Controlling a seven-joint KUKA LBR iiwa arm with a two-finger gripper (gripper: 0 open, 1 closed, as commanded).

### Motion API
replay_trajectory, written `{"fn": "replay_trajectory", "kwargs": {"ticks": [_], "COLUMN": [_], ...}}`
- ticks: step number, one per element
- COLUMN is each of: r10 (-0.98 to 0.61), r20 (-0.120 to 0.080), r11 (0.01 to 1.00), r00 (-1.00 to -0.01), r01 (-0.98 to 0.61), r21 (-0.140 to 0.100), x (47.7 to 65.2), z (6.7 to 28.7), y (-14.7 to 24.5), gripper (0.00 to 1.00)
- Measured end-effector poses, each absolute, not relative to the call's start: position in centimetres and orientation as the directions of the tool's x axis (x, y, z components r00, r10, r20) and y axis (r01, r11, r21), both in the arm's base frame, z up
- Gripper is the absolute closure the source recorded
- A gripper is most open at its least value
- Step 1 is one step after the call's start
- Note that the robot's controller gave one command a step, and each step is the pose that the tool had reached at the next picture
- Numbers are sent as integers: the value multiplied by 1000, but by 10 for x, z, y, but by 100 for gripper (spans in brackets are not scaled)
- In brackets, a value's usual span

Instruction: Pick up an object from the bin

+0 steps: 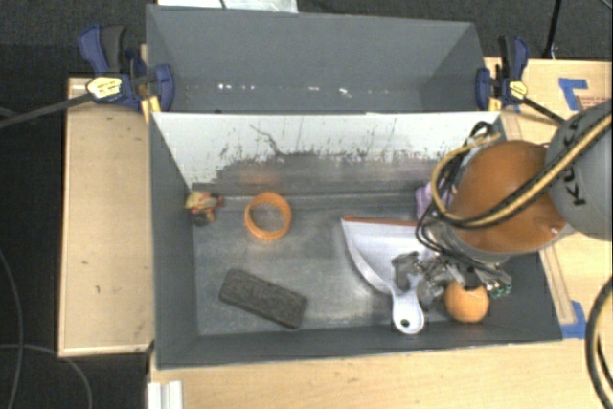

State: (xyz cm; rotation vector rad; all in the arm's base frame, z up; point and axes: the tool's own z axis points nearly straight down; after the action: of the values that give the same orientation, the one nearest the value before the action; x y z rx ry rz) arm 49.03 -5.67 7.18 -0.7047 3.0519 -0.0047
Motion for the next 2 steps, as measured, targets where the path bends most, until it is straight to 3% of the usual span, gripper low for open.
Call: {"fn": "replay_trajectory", "kwargs": {"ticks": [2], "r10": [-436], "r20": [1], "r11": [900], "r00": [-900], "r01": [-436], "r21": [2], "x": [488], "z": [80], "y": [-56], "gripper": [100]}}
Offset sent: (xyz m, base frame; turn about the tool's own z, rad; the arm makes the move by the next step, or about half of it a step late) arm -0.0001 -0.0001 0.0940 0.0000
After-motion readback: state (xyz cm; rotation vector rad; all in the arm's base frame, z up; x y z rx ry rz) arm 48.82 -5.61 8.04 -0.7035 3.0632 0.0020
